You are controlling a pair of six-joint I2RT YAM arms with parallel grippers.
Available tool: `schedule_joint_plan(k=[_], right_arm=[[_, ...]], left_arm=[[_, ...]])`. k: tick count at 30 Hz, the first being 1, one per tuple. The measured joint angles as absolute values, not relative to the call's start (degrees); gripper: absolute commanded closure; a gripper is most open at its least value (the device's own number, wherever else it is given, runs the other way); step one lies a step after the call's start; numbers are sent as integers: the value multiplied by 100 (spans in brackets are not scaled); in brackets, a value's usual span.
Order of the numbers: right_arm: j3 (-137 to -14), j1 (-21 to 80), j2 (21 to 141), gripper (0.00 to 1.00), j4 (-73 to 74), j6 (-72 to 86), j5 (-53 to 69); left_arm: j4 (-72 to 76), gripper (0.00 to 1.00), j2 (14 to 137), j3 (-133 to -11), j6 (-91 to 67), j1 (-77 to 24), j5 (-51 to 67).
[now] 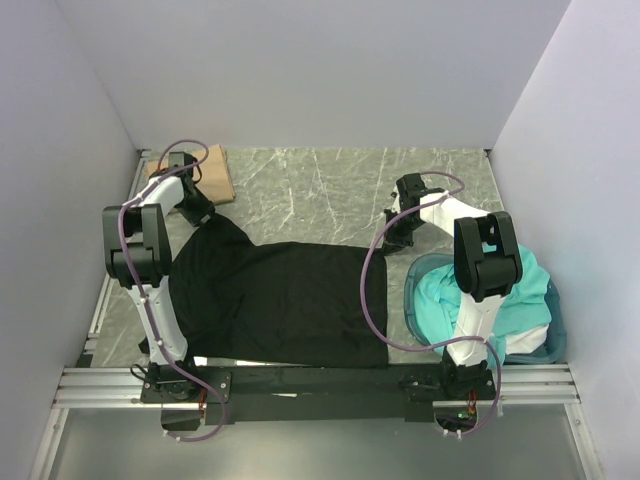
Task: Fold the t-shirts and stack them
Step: Fold the tshirt
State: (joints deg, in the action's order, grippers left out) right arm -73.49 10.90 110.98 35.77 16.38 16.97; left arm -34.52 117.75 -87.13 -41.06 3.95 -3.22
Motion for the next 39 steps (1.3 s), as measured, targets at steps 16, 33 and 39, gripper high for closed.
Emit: schedule_joint_plan(k=[16, 33, 39], right_arm=[[-7349, 1090, 11109, 100, 3588, 1638, 1671], [-8368, 1090, 11345, 100, 4018, 1645, 1562], [-8995, 1090, 11703, 100, 4296, 1658, 1422]], left_arm=[[-3391, 96, 11826, -8715, -4115, 395, -161], [-3815, 99, 11893, -9900, -4169, 412, 499], [-4012, 99, 12191, -10490, -4265, 464, 788]])
